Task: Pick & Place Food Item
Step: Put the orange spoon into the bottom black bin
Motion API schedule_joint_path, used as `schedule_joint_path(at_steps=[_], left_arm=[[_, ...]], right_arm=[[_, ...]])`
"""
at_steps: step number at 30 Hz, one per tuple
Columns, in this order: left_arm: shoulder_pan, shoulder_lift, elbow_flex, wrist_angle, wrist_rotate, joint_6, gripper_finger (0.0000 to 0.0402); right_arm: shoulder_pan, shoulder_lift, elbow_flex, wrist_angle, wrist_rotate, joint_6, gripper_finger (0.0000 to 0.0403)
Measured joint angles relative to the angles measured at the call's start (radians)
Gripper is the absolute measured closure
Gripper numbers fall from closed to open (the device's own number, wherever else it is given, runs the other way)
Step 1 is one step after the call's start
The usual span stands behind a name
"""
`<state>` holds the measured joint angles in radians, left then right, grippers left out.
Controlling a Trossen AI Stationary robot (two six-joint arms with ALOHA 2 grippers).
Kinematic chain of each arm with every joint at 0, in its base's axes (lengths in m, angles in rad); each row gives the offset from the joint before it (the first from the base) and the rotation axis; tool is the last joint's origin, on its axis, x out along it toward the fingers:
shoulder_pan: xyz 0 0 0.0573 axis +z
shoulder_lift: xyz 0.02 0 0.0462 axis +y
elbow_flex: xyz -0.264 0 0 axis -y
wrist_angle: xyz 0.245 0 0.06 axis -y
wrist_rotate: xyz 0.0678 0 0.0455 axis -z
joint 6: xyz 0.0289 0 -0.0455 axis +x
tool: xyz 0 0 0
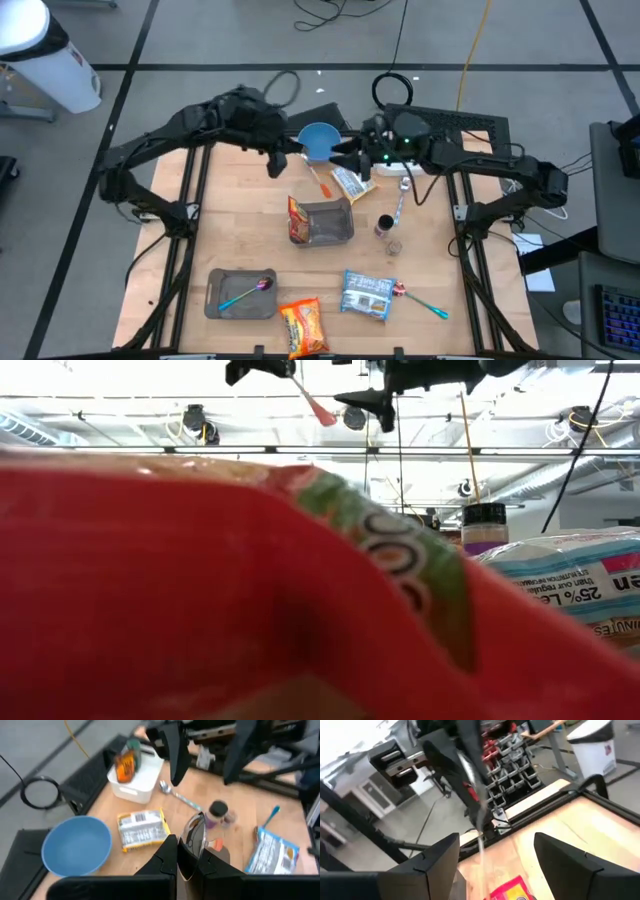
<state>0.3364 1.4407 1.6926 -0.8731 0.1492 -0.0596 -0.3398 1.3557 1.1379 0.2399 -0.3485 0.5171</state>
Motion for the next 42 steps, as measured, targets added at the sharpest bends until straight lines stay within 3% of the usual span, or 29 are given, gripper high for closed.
schedule_joint_path(at_steps=[13,27,32,40,42], left_arm=[[-0.022,0.241,0.303,-0.23,0.031,0.079,0.039],[-0.029,0.268,0.316,-0.236,0.032,0.084,0.0389],[-0.026,0.269,0.316,-0.235,0.026,0.084,0.0394],[-0.025,0.269,0.316,-0.236,0.021,0.076,0.0394],[-0.025,0.269,0.316,-0.237,0.02,0.068,0.0394]], right_arm=[[0.033,0.093,0.049,-0.025,0.009,-0.074,0.018],[0.015,0.094,0.049,0.036,0.061,-0.118,0.022],[0.006,0.096,0.049,0.033,0.056,-0.124,0.0261],[0.007,0.096,0.049,0.034,0.052,-0.17,0.038],[0.007,0.096,0.049,0.034,0.058,-0.186,0.0392]])
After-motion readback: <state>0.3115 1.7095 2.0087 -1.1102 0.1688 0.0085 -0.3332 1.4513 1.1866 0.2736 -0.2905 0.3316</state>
